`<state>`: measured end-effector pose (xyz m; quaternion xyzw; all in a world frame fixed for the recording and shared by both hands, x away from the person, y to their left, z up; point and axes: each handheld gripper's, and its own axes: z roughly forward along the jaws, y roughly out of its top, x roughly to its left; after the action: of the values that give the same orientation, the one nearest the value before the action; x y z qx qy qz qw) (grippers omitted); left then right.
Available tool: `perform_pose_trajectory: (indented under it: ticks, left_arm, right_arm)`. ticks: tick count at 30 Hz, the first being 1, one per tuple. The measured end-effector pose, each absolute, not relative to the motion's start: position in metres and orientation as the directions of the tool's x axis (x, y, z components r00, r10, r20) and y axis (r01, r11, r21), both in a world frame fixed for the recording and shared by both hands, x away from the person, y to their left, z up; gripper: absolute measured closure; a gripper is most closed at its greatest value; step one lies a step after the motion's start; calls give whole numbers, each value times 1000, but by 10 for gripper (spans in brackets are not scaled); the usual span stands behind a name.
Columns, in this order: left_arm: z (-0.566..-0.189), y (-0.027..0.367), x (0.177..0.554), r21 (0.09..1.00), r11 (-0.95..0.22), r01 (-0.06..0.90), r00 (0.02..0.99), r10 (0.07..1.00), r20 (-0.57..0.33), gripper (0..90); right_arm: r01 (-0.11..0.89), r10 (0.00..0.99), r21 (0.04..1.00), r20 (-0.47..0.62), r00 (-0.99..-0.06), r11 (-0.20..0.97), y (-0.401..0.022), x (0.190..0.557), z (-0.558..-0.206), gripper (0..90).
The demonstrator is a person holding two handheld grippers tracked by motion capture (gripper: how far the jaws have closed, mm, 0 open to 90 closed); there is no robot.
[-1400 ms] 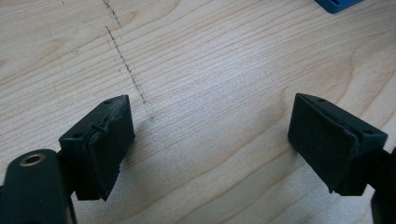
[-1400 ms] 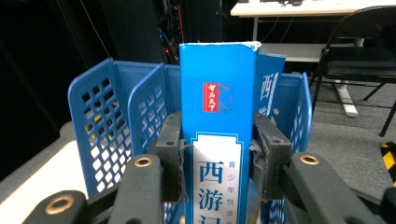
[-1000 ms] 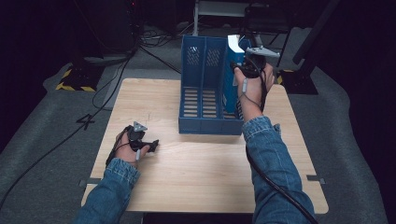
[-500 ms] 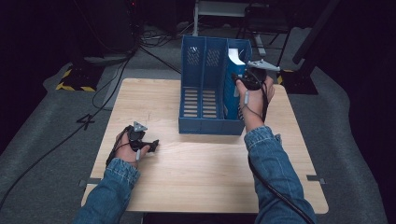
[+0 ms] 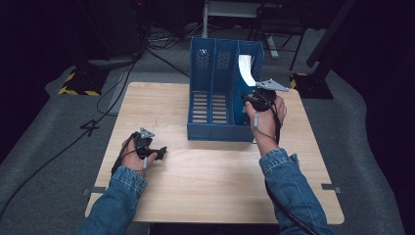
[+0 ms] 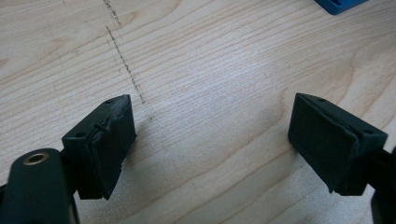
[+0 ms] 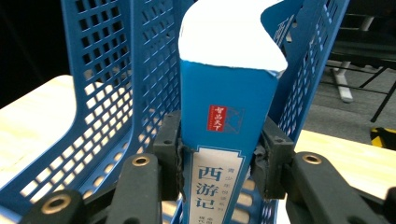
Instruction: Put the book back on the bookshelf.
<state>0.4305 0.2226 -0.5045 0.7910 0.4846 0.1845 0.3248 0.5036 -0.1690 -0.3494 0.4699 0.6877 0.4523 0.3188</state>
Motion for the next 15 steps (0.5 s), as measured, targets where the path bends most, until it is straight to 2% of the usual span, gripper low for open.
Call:
perform_pose_trajectory:
  ticks: [7, 11, 15]
  left_arm:
    - [-504, 223, 430, 693, -324, 644, 468, 883, -23, 153]
    - [-505, 223, 430, 694, -324, 643, 470, 882, -24, 152]
    - [-504, 223, 430, 691, -326, 645, 473, 881, -25, 152]
  right_arm:
    - [350, 951, 932, 14, -309, 100, -162, 539, -350, 599]
    - [373, 951, 914, -40, -307, 159, -154, 544, -345, 589]
    - [362, 952, 921, -27, -306, 142, -157, 542, -348, 576]
